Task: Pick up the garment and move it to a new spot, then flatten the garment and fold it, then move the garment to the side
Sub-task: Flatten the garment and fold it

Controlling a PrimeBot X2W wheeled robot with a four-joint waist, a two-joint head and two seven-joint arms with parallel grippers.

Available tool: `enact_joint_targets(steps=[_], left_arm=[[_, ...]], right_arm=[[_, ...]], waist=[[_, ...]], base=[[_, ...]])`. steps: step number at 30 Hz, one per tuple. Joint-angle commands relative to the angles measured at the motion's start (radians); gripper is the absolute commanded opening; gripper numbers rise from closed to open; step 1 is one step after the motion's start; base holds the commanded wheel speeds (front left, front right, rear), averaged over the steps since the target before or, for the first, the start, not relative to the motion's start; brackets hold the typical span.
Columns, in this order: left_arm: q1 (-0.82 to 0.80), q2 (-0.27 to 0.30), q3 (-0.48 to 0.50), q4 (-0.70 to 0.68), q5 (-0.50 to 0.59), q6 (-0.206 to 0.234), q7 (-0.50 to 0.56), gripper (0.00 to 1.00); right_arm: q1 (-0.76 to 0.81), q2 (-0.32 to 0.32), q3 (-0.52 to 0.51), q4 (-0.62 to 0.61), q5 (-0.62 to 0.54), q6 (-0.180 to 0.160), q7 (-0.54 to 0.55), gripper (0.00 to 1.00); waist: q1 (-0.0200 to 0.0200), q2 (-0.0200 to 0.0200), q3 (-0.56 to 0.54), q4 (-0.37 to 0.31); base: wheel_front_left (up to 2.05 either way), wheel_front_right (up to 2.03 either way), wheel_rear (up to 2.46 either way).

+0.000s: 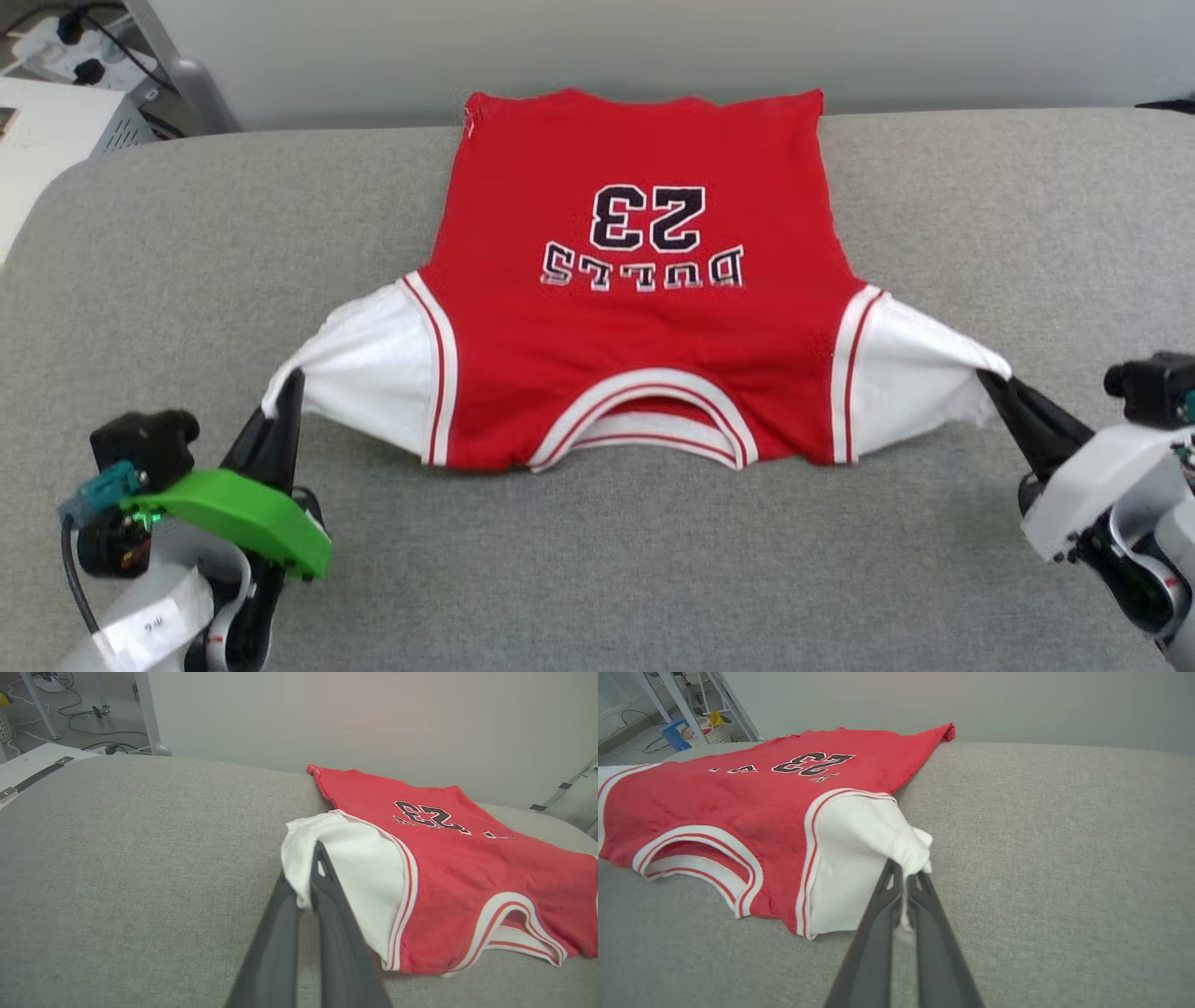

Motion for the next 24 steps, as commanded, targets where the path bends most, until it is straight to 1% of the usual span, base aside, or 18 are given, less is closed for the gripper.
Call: enact_joint_targets(steps=[1,9,16,20,24], left_arm=[[0.041,0.011,0.005,-0.014,-0.014,0.014,-0.005,0.0],[0.207,0.041,-0.006,-0.056,-0.043,0.058,0.008,0.0],[0.318,0.051,-0.016,-0.091,-0.07,0.088,0.016,0.0],[0.339,0.049,-0.031,-0.102,-0.055,0.101,0.015,0.0],[0.317,0.033,-0.048,-0.111,-0.034,0.102,0.014,0.0]], right_arm=[[0.042,-0.013,-0.021,-0.008,0.012,-0.001,0.006,0.0],[0.269,-0.053,-0.113,-0.07,0.032,-0.001,0.079,0.0],[0.448,-0.057,-0.212,-0.133,0.036,-0.001,0.157,0.0],[0.526,-0.056,-0.264,-0.156,0.026,-0.001,0.224,0.0],[0.555,-0.032,-0.317,-0.187,-0.002,-0.001,0.273,0.0]], waist=[[0.0001,0.0,-0.032,-0.001],[0.0001,0.0,-0.078,0.005],[0.0001,0.0,-0.095,0.012],[0.0001,0.0,-0.092,0.022],[0.0001,0.0,-0.085,0.03]], base=[[0.0,0.0,0.0],[0.0,0.0,0.0],[0.0,0.0,0.0],[0.0,0.0,0.0],[0.0,0.0,0.0]])
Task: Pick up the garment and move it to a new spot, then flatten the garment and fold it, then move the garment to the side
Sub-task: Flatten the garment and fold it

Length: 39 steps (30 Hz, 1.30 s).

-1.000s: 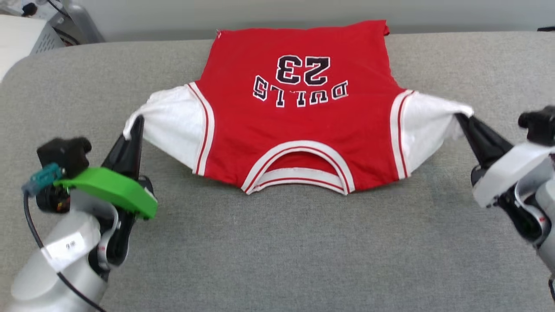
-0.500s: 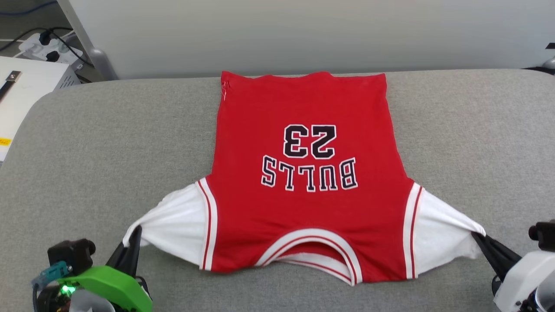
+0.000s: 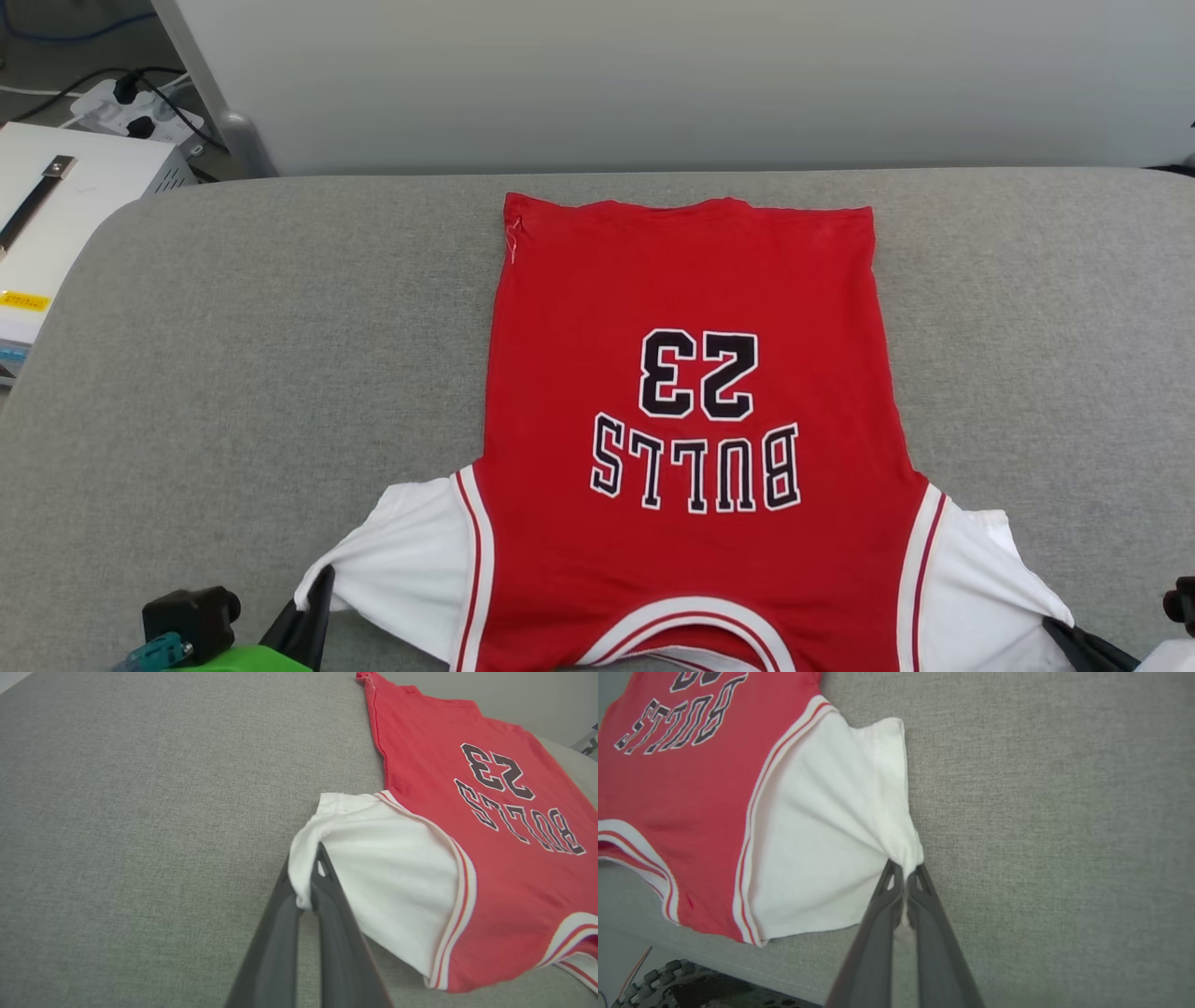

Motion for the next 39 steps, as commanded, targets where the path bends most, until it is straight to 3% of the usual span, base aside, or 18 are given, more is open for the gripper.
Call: enact_joint_targets(steps=[1,2,4,5,14,18,22,28,33,39], left_arm=[[-0.016,-0.002,-0.001,-0.001,0.013,0.007,-0.002,0.0],[-0.026,-0.006,-0.006,-0.003,0.023,0.008,-0.003,0.0],[-0.044,-0.013,-0.011,-0.008,0.039,0.01,-0.005,0.0],[-0.053,-0.018,-0.013,-0.012,0.048,0.011,-0.006,0.0],[-0.115,-0.047,-0.009,-0.079,0.114,0.022,-0.015,0.0],[-0.156,-0.058,-0.002,-0.121,0.15,0.028,-0.018,0.0],[-0.202,-0.074,0.001,-0.155,0.183,0.03,-0.019,0.0],[-0.257,-0.116,0.007,-0.18,0.225,0.023,-0.021,0.0],[-0.291,-0.151,0.011,-0.182,0.261,0.001,-0.022,0.0],[-0.328,-0.202,0.029,-0.184,0.301,-0.031,-0.022,0.0]], right_arm=[[0.009,0.006,-0.017,-0.01,-0.017,-0.001,0.011,0.0],[0.008,0.013,-0.03,-0.02,-0.029,-0.001,0.023,0.03],[0.006,0.022,-0.048,-0.041,-0.046,-0.001,0.05,0.6],[0.002,0.025,-0.064,-0.052,-0.058,-0.001,0.059,1.0],[-0.096,0.018,-0.226,-0.186,-0.144,-0.001,0.061,1.0],[-0.227,0.017,-0.325,-0.232,-0.2,-0.001,0.042,1.0],[-0.404,0.011,-0.363,-0.257,-0.243,-0.001,0.103,1.0],[-0.708,-0.023,-0.281,-0.212,-0.258,-0.001,0.33,1.0],[-0.935,-0.027,-0.173,-0.063,-0.204,-0.001,0.671,1.0],[-1.132,-0.009,-0.094,0.094,-0.256,-0.001,0.896,1.0]], waist=[[0.0001,0.0,0.004,0.003],[0.0001,0.0,0.006,0.004],[0.0001,0.0,0.011,0.004],[0.0001,0.0,0.015,0.004],[0.0001,0.0,0.088,0.018],[0.0001,0.0,0.151,0.035],[0.0001,0.0,0.226,0.061],[0.0001,0.0,0.325,0.105],[0.0001,0.0,0.387,0.142],[0.0001,0.0,0.458,0.184]], base=[[0.0,0.0,0.0],[0.0,0.0,0.0],[0.0,0.0,0.0],[0.0,0.0,0.0],[0.0,0.0,0.0],[0.0,0.0,0.0],[0.0,0.0,0.0],[0.0,0.0,0.0],[0.0,0.0,0.0],[0.0,0.0,0.0]])
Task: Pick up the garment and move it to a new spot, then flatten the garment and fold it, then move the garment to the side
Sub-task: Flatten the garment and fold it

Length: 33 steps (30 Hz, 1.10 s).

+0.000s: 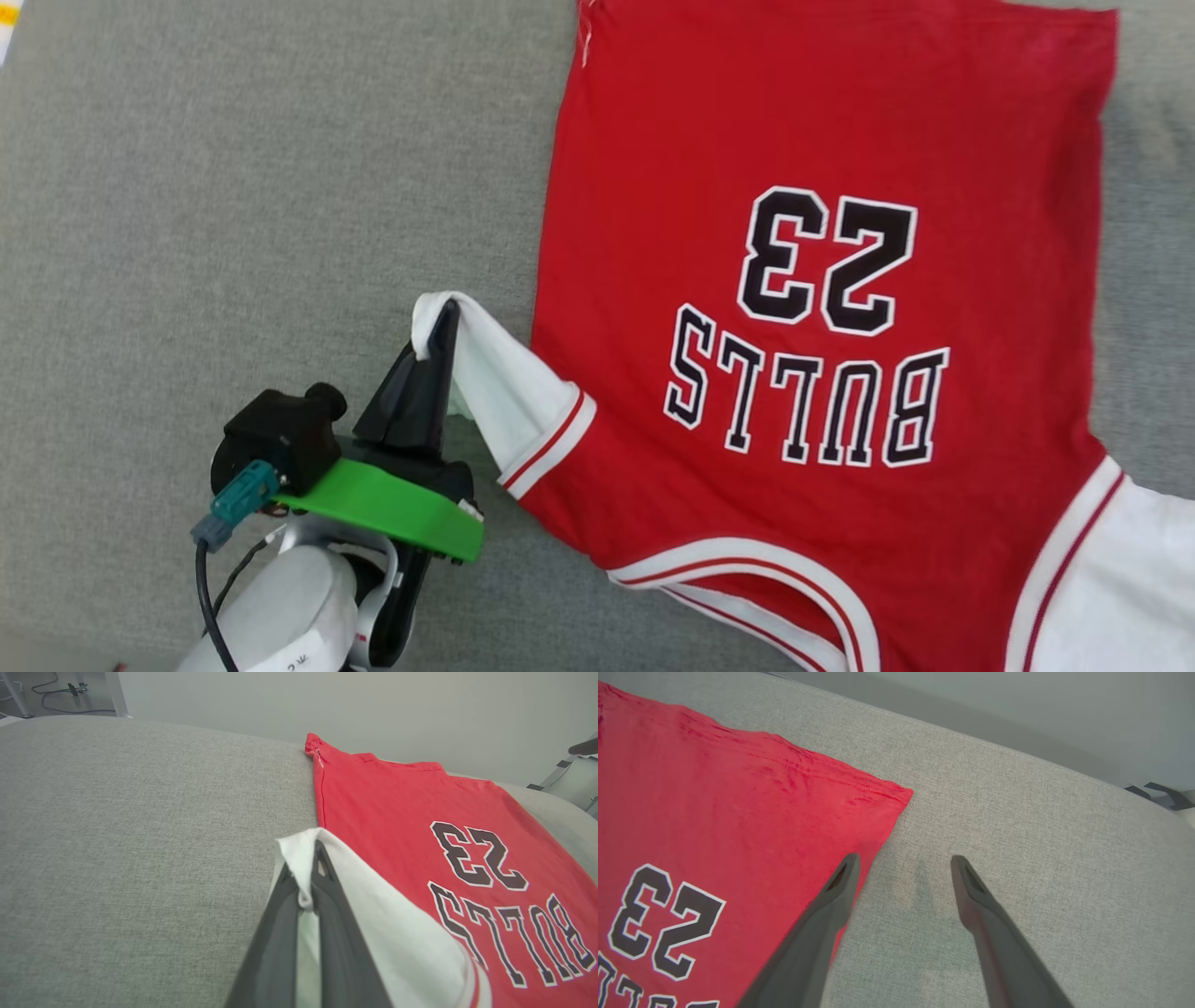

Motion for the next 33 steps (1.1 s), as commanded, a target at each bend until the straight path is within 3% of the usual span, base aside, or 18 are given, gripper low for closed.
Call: enact_joint_targets(steps=[1,10,20,21,22,27,30,33], left_arm=[[-0.023,-0.018,0.01,-0.003,0.013,-0.011,-0.006,0.0],[-0.048,-0.094,0.051,0.003,0.069,-0.069,-0.006,0.0],[-0.041,-0.154,0.097,0.035,0.122,-0.117,-0.006,0.0],[-0.038,-0.154,0.103,0.039,0.128,-0.12,-0.006,0.0],[-0.036,-0.155,0.107,0.043,0.132,-0.123,-0.006,0.0],[-0.025,-0.162,0.126,0.071,0.143,-0.14,-0.006,0.0],[0.021,-0.161,0.148,0.12,0.145,-0.151,-0.006,0.0],[0.051,-0.155,0.157,0.133,0.142,-0.151,-0.006,0.0]], right_arm=[[-0.037,0.008,0.012,0.031,-0.022,-0.001,0.023,1.0],[-0.164,0.061,0.005,0.181,-0.101,-0.001,0.015,1.0],[-0.083,0.053,0.06,0.289,-0.116,-0.001,-0.002,1.0],[-0.08,0.052,0.062,0.292,-0.11,-0.001,-0.002,0.43],[-0.081,0.051,0.064,0.291,-0.107,-0.001,-0.007,0.0],[-0.101,0.044,0.083,0.277,-0.103,-0.001,-0.078,0.0],[-0.101,0.014,0.138,0.229,-0.028,-0.001,-0.201,0.0],[-0.067,-0.018,0.173,0.199,0.013,-0.001,-0.241,0.0]], waist=[[-0.0001,0.0,0.077,0.061],[-0.0001,0.0,0.168,0.106],[-0.0001,0.0,0.182,0.107],[-0.0001,0.0,0.179,0.104],[-0.0001,0.0,0.177,0.102],[-0.0001,0.0,0.14,0.088],[-0.0001,0.0,0.019,0.062],[-0.0001,0.0,-0.039,0.047]], base=[[0.0,0.0,0.0],[0.0,0.0,0.0],[0.0,0.0,0.0],[0.0,0.0,0.0],[0.0,0.0,0.0],[0.0,0.0,0.0],[0.0,0.0,0.0],[0.0,0.0,0.0]])
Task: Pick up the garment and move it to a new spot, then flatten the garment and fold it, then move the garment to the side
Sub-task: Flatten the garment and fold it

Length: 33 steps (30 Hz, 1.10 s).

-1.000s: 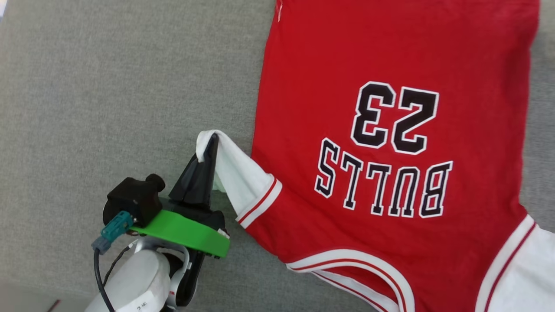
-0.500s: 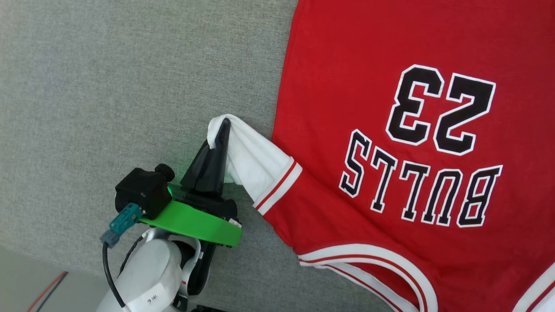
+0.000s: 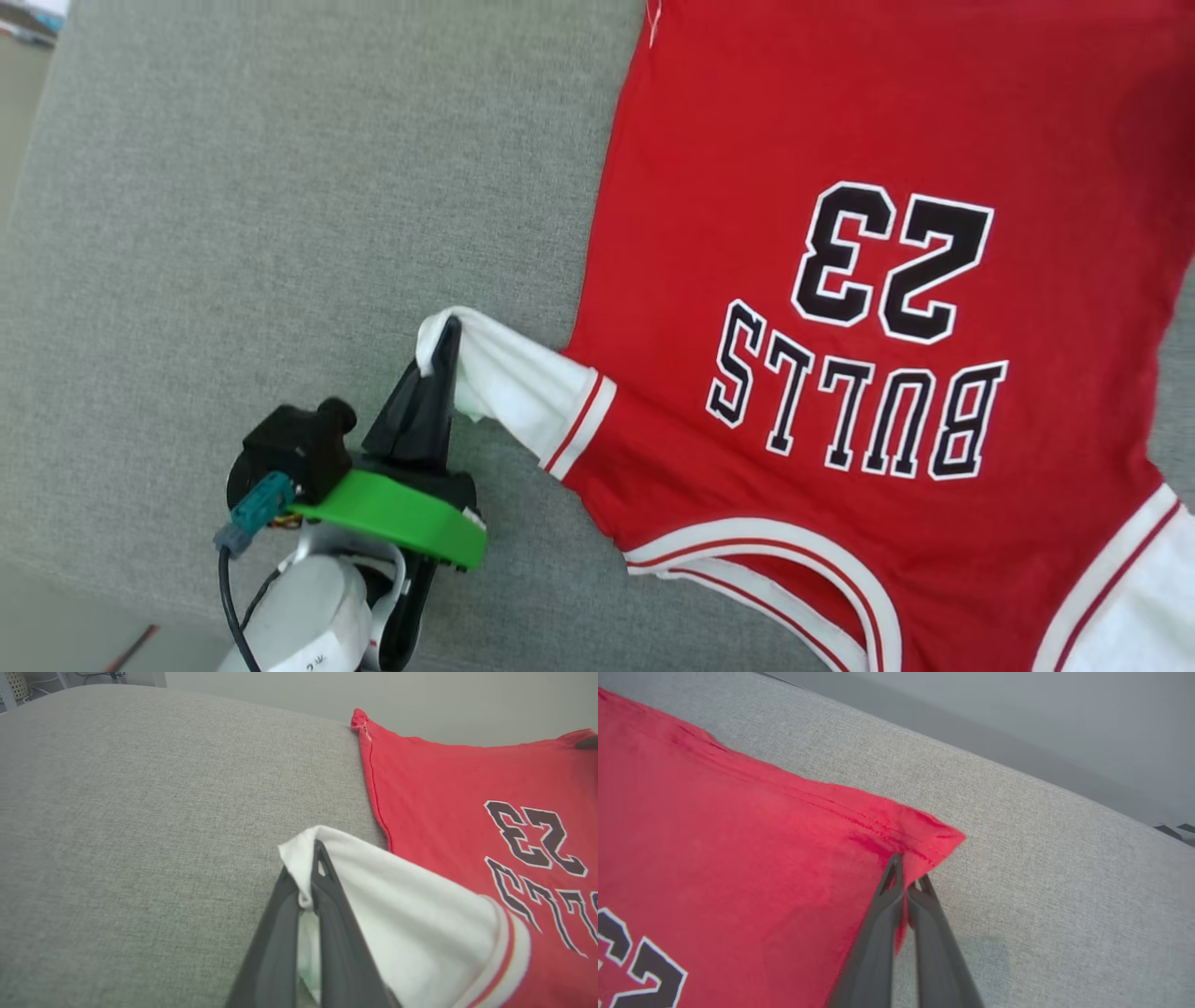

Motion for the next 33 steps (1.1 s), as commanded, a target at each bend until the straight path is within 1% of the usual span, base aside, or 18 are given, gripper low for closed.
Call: enact_joint_targets(steps=[1,5,9,13,15,18,21,24,26,29,33], left_arm=[[0.023,0.006,0.008,0.007,0.001,-0.002,-0.006,0.0],[0.064,0.015,0.015,0.014,-0.006,0.006,-0.005,0.0],[0.111,0.029,0.023,0.01,-0.016,0.02,0.0,0.0],[0.149,0.043,0.033,0.001,-0.025,0.033,0.007,0.0],[0.167,0.051,0.04,-0.003,-0.03,0.041,0.009,0.0],[0.186,0.057,0.044,-0.008,-0.035,0.048,0.014,0.0],[0.202,0.062,0.046,-0.015,-0.039,0.056,0.019,0.0],[0.217,0.066,0.049,-0.021,-0.042,0.063,0.021,0.0],[0.227,0.069,0.05,-0.026,-0.044,0.067,0.023,0.0],[0.236,0.074,0.051,-0.033,-0.045,0.072,0.028,0.0],[0.236,0.081,0.049,-0.039,-0.043,0.076,0.034,0.0]], right_arm=[[0.04,-0.028,0.023,-0.021,0.025,-0.001,-0.019,0.0],[0.131,-0.108,0.068,-0.101,0.091,-0.001,-0.07,0.0],[0.276,-0.208,0.085,-0.199,0.158,-0.001,-0.125,0.0],[0.453,-0.282,0.024,-0.275,0.23,-0.001,-0.201,0.0],[0.536,-0.305,-0.018,-0.299,0.248,-0.001,-0.234,0.0],[0.669,-0.318,-0.091,-0.322,0.27,-0.001,-0.271,0.0],[0.821,-0.297,-0.178,-0.351,0.299,-0.001,-0.295,0.0],[0.966,-0.26,-0.254,-0.381,0.287,-0.001,-0.313,0.0],[1.066,-0.215,-0.305,-0.405,0.281,-0.001,-0.31,0.0],[1.2,-0.124,-0.373,-0.435,0.26,-0.001,-0.301,0.0],[1.329,-0.001,-0.424,-0.449,0.213,-0.001,-0.27,0.0]], waist=[[0.0,0.0,-0.098,-0.034],[0.0,0.0,-0.163,-0.052],[0.0,0.0,-0.221,-0.079],[0.0,0.0,-0.262,-0.105],[0.0,0.0,-0.279,-0.119],[0.0,0.0,-0.299,-0.135],[0.0,0.0,-0.315,-0.149],[0.0,0.0,-0.328,-0.162],[0.0,0.0,-0.333,-0.17],[0.0,0.0,-0.335,-0.179],[0.0,0.0,-0.332,-0.182]], base=[[0.0,0.0,0.0],[0.0,0.0,0.0],[0.0,0.0,0.0],[0.0,0.0,0.0],[0.0,0.0,0.0],[0.0,0.0,0.0],[0.0,0.0,0.0],[0.0,0.0,0.0],[0.0,0.0,0.0],[0.0,0.0,0.0],[0.0,0.0,0.0]])
